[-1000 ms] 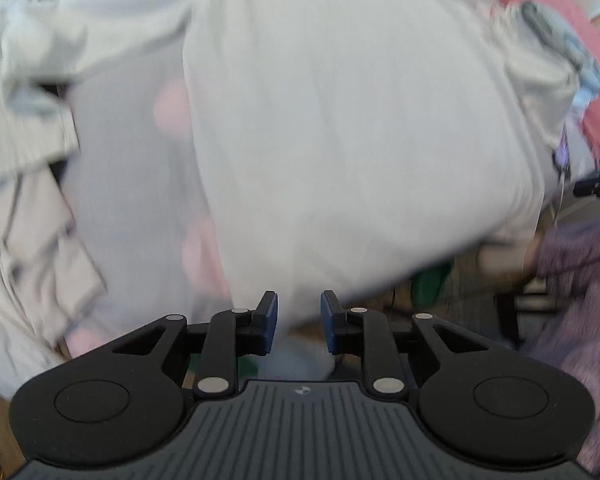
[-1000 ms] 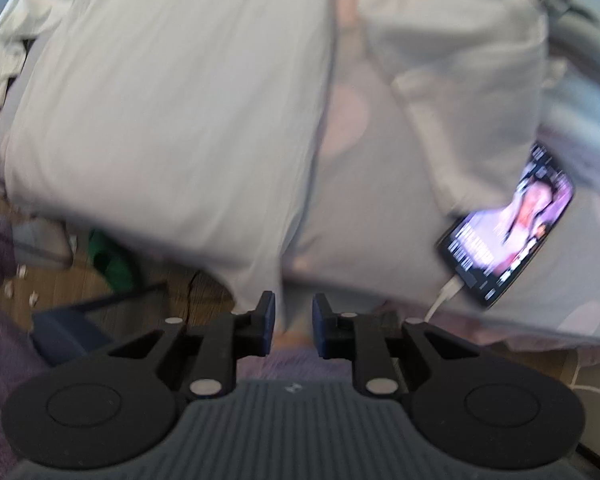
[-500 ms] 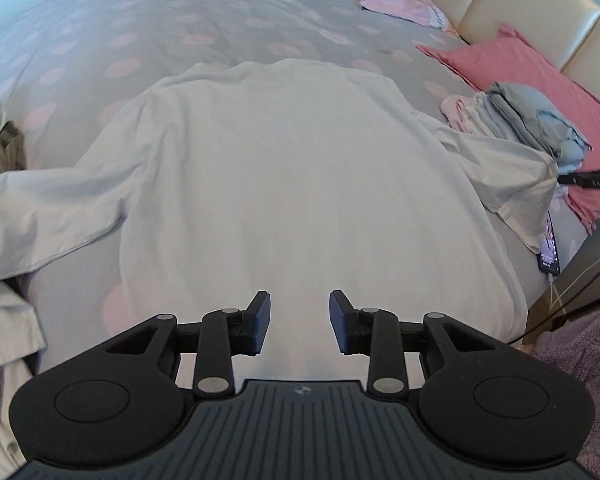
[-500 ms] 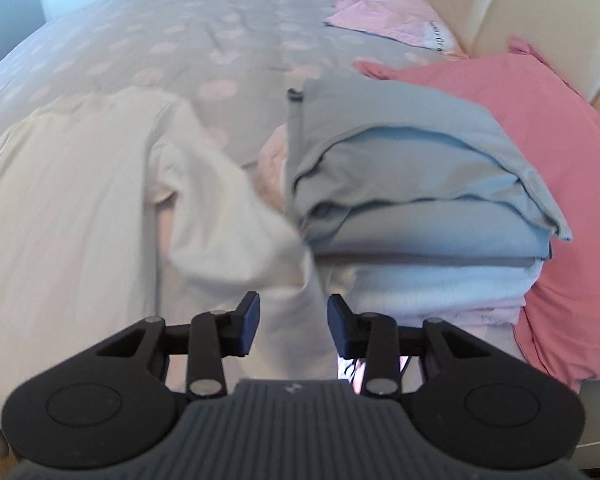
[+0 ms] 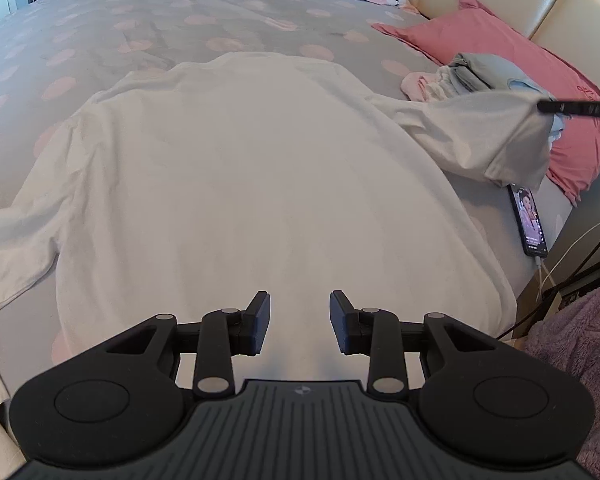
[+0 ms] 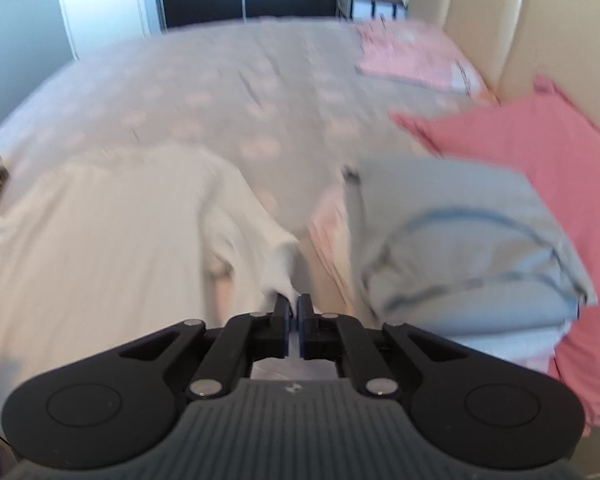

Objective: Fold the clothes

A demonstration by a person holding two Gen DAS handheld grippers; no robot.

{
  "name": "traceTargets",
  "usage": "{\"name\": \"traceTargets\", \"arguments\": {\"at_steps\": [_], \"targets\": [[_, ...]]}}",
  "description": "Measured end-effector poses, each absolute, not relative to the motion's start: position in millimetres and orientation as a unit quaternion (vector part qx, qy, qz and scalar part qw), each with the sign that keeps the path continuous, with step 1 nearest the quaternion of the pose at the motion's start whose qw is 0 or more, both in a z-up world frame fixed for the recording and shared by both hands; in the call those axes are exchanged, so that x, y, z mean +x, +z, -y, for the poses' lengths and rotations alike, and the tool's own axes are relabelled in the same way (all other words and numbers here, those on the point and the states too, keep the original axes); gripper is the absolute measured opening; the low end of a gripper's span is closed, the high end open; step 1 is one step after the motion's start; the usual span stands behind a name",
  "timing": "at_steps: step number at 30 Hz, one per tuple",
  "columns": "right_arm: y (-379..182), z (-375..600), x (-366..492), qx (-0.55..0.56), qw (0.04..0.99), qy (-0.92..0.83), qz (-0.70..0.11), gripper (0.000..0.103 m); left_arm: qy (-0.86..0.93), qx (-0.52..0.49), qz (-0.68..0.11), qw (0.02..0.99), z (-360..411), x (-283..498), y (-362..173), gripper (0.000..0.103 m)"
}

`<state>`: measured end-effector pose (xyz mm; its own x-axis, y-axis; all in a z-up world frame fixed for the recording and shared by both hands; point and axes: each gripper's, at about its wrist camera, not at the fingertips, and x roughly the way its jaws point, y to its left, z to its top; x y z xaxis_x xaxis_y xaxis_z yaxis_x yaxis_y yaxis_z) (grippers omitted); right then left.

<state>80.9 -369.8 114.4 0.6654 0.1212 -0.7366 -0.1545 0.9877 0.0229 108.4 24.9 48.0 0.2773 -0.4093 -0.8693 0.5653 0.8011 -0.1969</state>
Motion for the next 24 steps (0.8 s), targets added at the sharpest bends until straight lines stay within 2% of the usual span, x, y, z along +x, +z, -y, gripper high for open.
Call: {"name": "traceTargets", "arguments": {"at_steps": [5, 9, 14, 19, 21, 23, 24], "targets": [[164, 324, 80, -0.001, 0.932, 0.135, -0.336, 0.005, -0.321, 0.064, -0.496, 0.805, -18, 108, 61, 0.031], [176, 277, 87, 0.006, 0.921, 0.204, -0.33, 0.005, -0.316, 0.05, -0.48, 0.817, -19, 109, 71, 0.031], [177, 218, 83, -0.016, 0.896, 0.288, -0.337, 0.005, -0.281, 0.022, -0.465, 0.839, -35, 117, 83, 0.031], [152, 168, 77, -0.046, 0.86, 0.349, -0.37, 0.005, -0.245, 0.008, -0.464, 0.851, -53, 123, 83, 0.031], [140, 151, 75, -0.062, 0.844, 0.368, -0.385, 0.013, -0.241, 0.007, -0.468, 0.85, -56, 124, 82, 0.031], [132, 143, 75, -0.071, 0.834, 0.38, -0.394, 0.015, -0.243, 0.015, -0.469, 0.849, -57, 124, 81, 0.031], [131, 142, 75, -0.07, 0.832, 0.381, -0.396, 0.022, -0.244, 0.021, -0.469, 0.849, -57, 123, 80, 0.031]]}}
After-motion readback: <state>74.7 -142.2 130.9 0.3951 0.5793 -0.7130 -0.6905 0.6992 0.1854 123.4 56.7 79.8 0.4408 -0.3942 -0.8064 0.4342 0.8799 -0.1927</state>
